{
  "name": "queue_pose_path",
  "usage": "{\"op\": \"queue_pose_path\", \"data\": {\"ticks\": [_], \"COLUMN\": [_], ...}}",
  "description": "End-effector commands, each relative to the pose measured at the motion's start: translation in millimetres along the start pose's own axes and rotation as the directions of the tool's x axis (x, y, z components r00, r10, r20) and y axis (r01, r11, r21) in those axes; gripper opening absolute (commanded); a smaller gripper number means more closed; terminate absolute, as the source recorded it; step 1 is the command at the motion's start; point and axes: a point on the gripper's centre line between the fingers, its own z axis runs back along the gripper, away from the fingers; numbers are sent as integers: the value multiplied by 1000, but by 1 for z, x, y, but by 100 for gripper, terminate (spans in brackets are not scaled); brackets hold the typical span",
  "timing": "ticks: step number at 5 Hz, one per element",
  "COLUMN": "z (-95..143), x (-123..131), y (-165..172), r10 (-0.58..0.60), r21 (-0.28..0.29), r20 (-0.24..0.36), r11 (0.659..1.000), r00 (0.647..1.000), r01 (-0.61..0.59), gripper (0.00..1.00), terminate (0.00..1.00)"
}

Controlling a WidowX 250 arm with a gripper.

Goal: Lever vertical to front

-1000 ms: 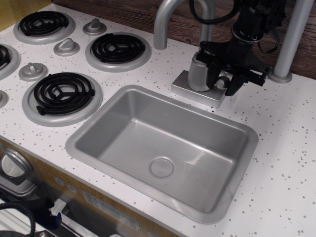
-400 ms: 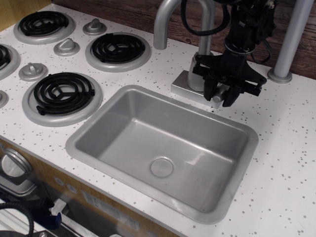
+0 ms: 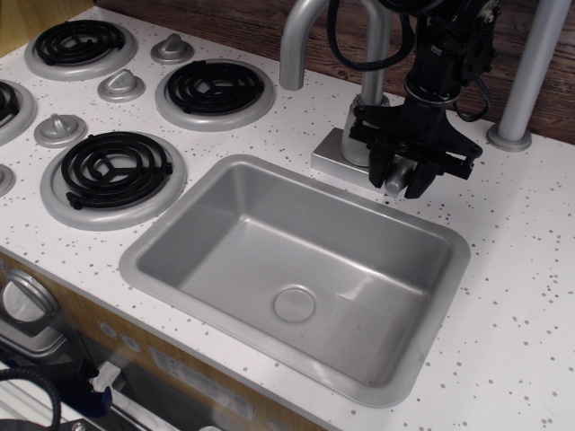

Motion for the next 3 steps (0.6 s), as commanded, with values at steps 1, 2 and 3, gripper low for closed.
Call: {"op": "queue_pose_path", "data": {"ticks": [1,2,3], "z": [25,36,47], "x": [3,-5,-18], "y": [3,5,7], "r10": [26,45,70], "r21": [15,41,56], "r20": [17,4,-26], "r11": [1000,998,996], "r00": [1000,999,997], "r01": [-27,-45,-68], "gripper": [100,100,100], "terminate": [0,0,100]}}
